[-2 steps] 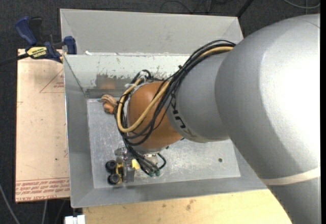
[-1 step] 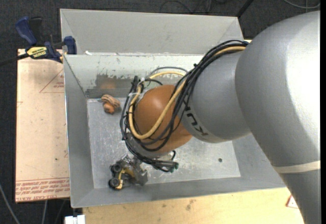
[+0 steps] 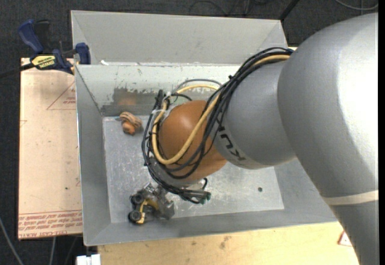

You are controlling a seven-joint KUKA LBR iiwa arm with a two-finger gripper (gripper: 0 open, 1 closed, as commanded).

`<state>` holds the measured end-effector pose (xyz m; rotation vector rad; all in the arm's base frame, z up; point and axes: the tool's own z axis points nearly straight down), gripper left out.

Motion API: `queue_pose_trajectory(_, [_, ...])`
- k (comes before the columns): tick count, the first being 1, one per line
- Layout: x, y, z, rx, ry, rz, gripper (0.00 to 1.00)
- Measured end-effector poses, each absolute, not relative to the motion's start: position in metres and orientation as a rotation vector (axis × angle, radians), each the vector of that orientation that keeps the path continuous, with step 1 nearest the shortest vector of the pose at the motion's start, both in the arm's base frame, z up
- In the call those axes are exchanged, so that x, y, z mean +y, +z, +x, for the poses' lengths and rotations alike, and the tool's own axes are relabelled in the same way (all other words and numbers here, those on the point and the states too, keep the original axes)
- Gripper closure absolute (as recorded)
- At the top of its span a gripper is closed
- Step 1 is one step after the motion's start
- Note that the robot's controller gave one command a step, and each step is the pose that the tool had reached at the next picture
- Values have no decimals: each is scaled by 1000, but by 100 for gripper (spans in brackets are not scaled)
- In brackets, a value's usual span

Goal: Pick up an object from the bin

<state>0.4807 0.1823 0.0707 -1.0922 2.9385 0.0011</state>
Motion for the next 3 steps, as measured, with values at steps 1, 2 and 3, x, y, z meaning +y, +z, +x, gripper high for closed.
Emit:
queue_pose_trajectory(1, [190,70,496,2964,3,-1036,100])
queue_pose_trajectory(2, [226,70,528,2970,4,-1006,100])
queue_pose_trajectory(3, [204,182,523,2963,3,-1037,100])
